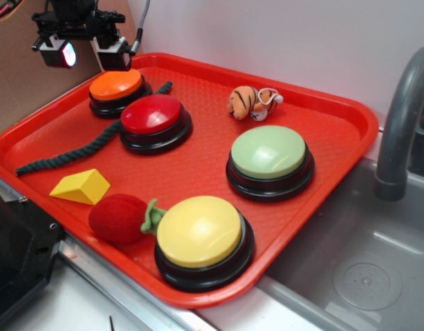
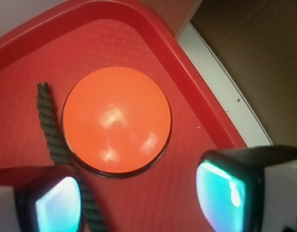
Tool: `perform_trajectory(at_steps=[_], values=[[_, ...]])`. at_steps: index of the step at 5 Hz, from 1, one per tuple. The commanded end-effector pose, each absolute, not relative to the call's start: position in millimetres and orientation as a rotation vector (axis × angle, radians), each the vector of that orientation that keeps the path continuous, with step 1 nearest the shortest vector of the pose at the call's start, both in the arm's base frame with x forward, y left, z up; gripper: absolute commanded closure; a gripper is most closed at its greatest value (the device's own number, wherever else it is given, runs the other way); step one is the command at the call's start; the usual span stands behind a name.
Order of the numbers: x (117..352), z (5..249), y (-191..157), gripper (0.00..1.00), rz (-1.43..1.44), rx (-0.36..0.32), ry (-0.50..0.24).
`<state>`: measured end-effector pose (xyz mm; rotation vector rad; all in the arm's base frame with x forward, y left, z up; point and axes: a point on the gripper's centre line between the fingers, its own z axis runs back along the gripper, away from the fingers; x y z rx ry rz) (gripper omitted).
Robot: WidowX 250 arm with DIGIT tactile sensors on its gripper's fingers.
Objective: Push the orange button.
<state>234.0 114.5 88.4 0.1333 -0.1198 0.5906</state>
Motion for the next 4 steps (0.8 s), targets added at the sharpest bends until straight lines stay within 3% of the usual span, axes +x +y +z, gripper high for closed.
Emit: perform_trajectory(at_steps=[1, 4], values=[[230, 132, 114, 0.0, 0.56, 0.102, -0.214], [225, 160, 103, 0.0, 0.539, 0.109, -0.285]])
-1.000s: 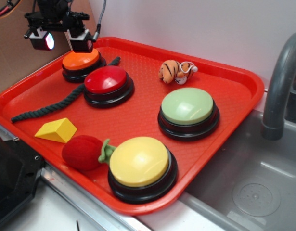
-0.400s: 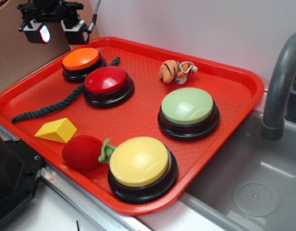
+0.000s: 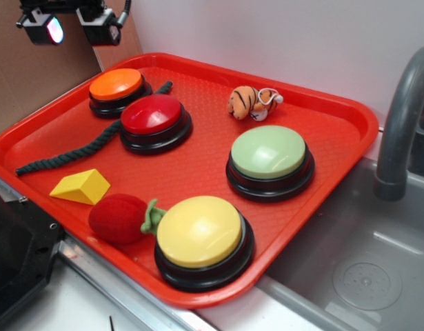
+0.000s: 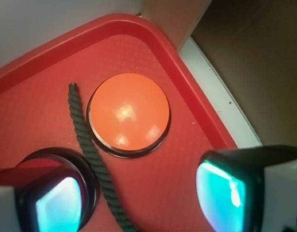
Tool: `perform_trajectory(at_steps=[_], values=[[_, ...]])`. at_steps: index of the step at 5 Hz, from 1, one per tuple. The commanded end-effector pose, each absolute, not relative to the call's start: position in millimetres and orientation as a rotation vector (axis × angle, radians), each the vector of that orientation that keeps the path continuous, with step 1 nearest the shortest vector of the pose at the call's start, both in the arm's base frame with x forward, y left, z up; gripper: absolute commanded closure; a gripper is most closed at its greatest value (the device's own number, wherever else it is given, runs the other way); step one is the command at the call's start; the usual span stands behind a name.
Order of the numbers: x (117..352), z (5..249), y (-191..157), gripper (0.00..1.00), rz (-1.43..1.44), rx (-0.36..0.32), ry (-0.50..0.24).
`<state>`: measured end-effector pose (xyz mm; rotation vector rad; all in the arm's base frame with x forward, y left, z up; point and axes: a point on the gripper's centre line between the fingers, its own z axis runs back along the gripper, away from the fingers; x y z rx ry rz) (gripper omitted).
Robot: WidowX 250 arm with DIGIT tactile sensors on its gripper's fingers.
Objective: Push the orange button.
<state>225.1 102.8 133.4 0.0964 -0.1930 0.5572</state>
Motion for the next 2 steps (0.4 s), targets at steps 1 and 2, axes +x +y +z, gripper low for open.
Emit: perform_trajectory(at_steps=[1, 2], values=[[221.8, 162.0, 92.6, 0.0, 0.507, 0.138, -0.291], [213.4, 167.6, 84.2, 0.0, 0.483, 0.168, -0.33]])
